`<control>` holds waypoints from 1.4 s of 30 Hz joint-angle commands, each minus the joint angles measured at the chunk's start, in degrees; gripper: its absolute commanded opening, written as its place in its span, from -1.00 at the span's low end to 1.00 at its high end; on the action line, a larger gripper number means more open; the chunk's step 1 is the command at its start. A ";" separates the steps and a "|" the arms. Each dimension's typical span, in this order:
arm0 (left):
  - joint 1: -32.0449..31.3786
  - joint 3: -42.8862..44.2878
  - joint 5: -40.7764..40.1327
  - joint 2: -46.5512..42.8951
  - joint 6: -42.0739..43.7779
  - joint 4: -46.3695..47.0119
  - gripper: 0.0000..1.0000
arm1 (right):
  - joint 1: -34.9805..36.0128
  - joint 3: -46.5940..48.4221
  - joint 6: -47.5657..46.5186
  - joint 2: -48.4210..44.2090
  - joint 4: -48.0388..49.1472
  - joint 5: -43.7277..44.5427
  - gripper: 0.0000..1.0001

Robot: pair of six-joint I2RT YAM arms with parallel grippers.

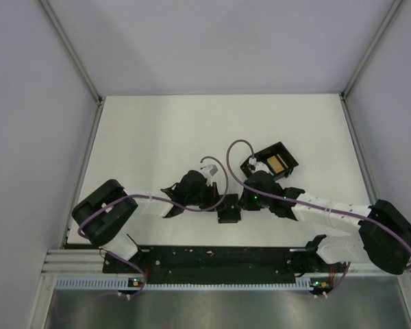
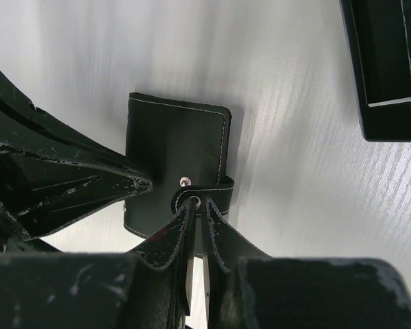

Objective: Put the credit cards into the card holder
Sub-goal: Close the card holder at the center of the board.

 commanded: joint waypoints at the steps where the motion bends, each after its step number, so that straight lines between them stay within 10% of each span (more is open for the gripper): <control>1: -0.24 -0.88 -0.97 1.13 0.98 -0.02 -1.00 | -0.81 2.45 -0.70 0.96 2.05 -0.36 -0.85; 42: -0.24 0.00 0.35 2.45 1.24 0.41 -1.00 | -0.81 3.06 -0.44 8.25 6.09 -4.22 -0.86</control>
